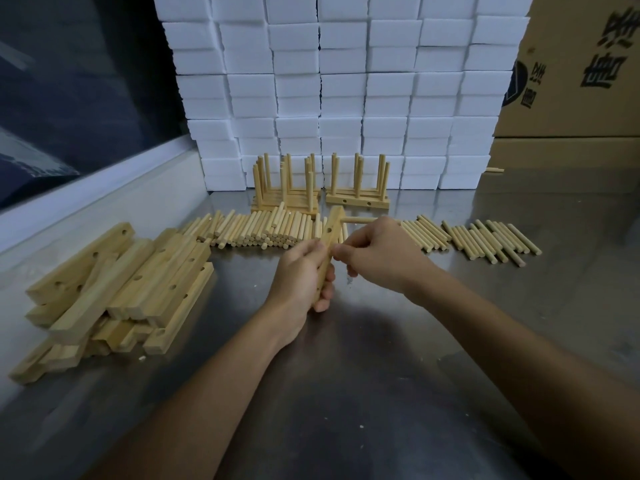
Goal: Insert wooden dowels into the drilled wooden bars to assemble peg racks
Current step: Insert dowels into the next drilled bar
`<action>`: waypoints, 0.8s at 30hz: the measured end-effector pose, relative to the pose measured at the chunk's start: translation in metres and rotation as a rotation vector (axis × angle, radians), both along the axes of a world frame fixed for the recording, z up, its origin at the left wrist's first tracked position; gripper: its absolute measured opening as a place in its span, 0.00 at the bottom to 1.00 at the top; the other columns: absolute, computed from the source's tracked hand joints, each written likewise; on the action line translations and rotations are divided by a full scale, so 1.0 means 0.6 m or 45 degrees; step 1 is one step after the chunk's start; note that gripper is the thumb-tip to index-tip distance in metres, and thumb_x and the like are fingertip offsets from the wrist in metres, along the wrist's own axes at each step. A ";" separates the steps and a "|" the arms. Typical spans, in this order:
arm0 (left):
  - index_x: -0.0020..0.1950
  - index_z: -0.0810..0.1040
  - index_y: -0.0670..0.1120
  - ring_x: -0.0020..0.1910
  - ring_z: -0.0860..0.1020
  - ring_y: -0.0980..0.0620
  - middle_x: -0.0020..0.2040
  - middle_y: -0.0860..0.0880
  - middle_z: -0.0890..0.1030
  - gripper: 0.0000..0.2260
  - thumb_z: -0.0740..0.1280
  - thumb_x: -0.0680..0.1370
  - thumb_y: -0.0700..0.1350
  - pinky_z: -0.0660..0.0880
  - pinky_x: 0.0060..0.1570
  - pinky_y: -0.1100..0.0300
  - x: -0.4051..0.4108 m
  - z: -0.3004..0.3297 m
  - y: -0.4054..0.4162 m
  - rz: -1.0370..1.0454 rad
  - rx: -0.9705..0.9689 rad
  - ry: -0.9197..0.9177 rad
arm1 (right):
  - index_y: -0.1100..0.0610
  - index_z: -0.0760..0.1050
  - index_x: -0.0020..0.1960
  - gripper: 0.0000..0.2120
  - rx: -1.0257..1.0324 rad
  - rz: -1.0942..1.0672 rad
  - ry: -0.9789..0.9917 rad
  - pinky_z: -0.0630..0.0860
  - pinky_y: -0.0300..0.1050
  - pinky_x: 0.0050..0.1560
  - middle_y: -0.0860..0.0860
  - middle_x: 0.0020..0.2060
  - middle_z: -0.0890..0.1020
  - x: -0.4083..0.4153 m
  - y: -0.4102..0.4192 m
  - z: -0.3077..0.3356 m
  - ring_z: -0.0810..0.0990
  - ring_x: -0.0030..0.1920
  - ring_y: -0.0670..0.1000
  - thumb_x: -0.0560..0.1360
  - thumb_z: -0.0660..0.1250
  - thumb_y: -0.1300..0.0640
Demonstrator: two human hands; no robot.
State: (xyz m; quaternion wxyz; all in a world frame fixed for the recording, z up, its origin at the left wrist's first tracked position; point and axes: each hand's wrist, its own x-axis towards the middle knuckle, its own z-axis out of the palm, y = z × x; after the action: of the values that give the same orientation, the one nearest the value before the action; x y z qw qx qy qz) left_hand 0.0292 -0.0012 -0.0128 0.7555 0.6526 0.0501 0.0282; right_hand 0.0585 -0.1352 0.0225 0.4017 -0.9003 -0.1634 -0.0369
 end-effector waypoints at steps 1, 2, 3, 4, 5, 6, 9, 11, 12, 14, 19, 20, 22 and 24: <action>0.52 0.77 0.42 0.24 0.69 0.52 0.32 0.46 0.72 0.11 0.57 0.85 0.44 0.61 0.19 0.62 0.000 0.002 0.001 -0.005 -0.052 0.011 | 0.57 0.84 0.39 0.13 0.085 0.018 0.096 0.67 0.34 0.24 0.49 0.28 0.83 0.000 -0.003 0.006 0.72 0.22 0.41 0.77 0.70 0.51; 0.50 0.77 0.42 0.25 0.69 0.52 0.32 0.46 0.72 0.11 0.56 0.85 0.43 0.62 0.20 0.62 0.001 0.004 0.003 -0.006 -0.108 0.028 | 0.57 0.84 0.41 0.11 0.193 0.048 0.210 0.68 0.35 0.25 0.48 0.31 0.85 -0.001 -0.006 0.012 0.76 0.25 0.41 0.77 0.70 0.51; 0.48 0.76 0.42 0.25 0.69 0.52 0.31 0.46 0.72 0.11 0.56 0.85 0.43 0.63 0.20 0.62 0.002 0.006 0.005 -0.001 -0.166 0.050 | 0.57 0.84 0.44 0.11 0.298 0.078 0.307 0.69 0.36 0.26 0.49 0.34 0.86 -0.002 -0.010 0.017 0.78 0.27 0.43 0.77 0.69 0.51; 0.48 0.76 0.41 0.25 0.69 0.52 0.31 0.46 0.72 0.12 0.56 0.85 0.43 0.63 0.20 0.63 0.003 0.008 0.007 0.010 -0.227 0.075 | 0.57 0.84 0.47 0.11 0.376 0.094 0.363 0.70 0.37 0.28 0.49 0.37 0.87 -0.002 -0.015 0.022 0.80 0.29 0.44 0.78 0.69 0.51; 0.47 0.75 0.41 0.25 0.69 0.52 0.31 0.46 0.72 0.12 0.56 0.84 0.43 0.63 0.20 0.63 0.004 0.010 0.010 0.024 -0.291 0.101 | 0.57 0.83 0.49 0.10 0.418 0.093 0.382 0.71 0.38 0.30 0.49 0.38 0.87 0.000 -0.021 0.026 0.81 0.30 0.45 0.78 0.68 0.51; 0.47 0.74 0.40 0.25 0.69 0.52 0.31 0.46 0.72 0.11 0.56 0.83 0.42 0.62 0.20 0.63 0.004 0.011 0.013 0.042 -0.354 0.124 | 0.56 0.83 0.49 0.10 0.426 0.084 0.384 0.71 0.39 0.31 0.49 0.39 0.87 0.002 -0.027 0.029 0.81 0.31 0.45 0.78 0.68 0.51; 0.47 0.72 0.38 0.26 0.69 0.51 0.31 0.44 0.73 0.08 0.55 0.80 0.38 0.63 0.20 0.63 0.005 0.012 0.023 0.118 -0.501 0.143 | 0.55 0.83 0.50 0.07 0.320 0.092 0.396 0.72 0.37 0.31 0.49 0.40 0.87 0.010 -0.044 0.035 0.81 0.31 0.43 0.78 0.68 0.54; 0.50 0.72 0.37 0.27 0.70 0.50 0.34 0.43 0.73 0.08 0.55 0.79 0.37 0.66 0.21 0.62 0.006 0.012 0.028 0.167 -0.557 0.141 | 0.54 0.83 0.49 0.06 0.256 0.078 0.405 0.73 0.37 0.31 0.48 0.39 0.87 0.017 -0.054 0.033 0.81 0.31 0.43 0.78 0.69 0.54; 0.51 0.72 0.37 0.29 0.71 0.50 0.35 0.43 0.74 0.08 0.55 0.80 0.37 0.68 0.22 0.62 0.006 0.012 0.030 0.182 -0.579 0.142 | 0.54 0.83 0.49 0.05 0.229 0.035 0.378 0.73 0.37 0.32 0.47 0.38 0.87 0.021 -0.058 0.032 0.81 0.32 0.43 0.78 0.69 0.54; 0.54 0.73 0.36 0.32 0.74 0.49 0.39 0.42 0.76 0.08 0.57 0.81 0.38 0.74 0.26 0.60 0.007 0.012 0.032 0.201 -0.600 0.143 | 0.54 0.82 0.46 0.05 0.178 -0.086 0.294 0.74 0.38 0.33 0.46 0.35 0.86 0.031 -0.068 0.027 0.81 0.33 0.44 0.78 0.68 0.54; 0.52 0.77 0.42 0.34 0.82 0.47 0.48 0.43 0.81 0.09 0.58 0.84 0.40 0.79 0.30 0.54 0.008 0.010 0.028 0.198 -0.476 0.060 | 0.56 0.82 0.45 0.07 0.119 -0.207 0.260 0.72 0.36 0.28 0.47 0.32 0.85 0.052 -0.086 0.011 0.80 0.31 0.43 0.78 0.68 0.54; 0.53 0.78 0.42 0.33 0.83 0.47 0.49 0.42 0.81 0.09 0.58 0.84 0.40 0.79 0.30 0.55 0.008 0.010 0.028 0.192 -0.468 0.052 | 0.56 0.82 0.45 0.08 0.074 -0.233 0.246 0.72 0.37 0.29 0.48 0.33 0.85 0.055 -0.087 0.007 0.80 0.33 0.45 0.78 0.68 0.54; 0.55 0.77 0.41 0.32 0.83 0.47 0.50 0.41 0.81 0.09 0.57 0.84 0.39 0.80 0.30 0.54 0.007 0.010 0.029 0.181 -0.505 0.050 | 0.57 0.82 0.44 0.08 -0.066 -0.300 0.158 0.71 0.39 0.32 0.49 0.35 0.84 0.058 -0.090 -0.003 0.80 0.35 0.47 0.78 0.69 0.54; 0.56 0.76 0.41 0.31 0.83 0.47 0.49 0.41 0.81 0.09 0.56 0.85 0.39 0.80 0.31 0.54 0.006 0.010 0.029 0.177 -0.544 0.056 | 0.56 0.83 0.44 0.07 -0.212 -0.385 0.004 0.72 0.40 0.32 0.48 0.35 0.83 0.060 -0.094 -0.013 0.79 0.34 0.47 0.76 0.69 0.54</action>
State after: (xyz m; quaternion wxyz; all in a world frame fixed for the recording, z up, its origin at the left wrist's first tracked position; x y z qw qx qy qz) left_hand 0.0331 0.0164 -0.0067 0.8716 0.4731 0.1164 0.0546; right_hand 0.0945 -0.1915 0.0147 0.3158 -0.9449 -0.0277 -0.0818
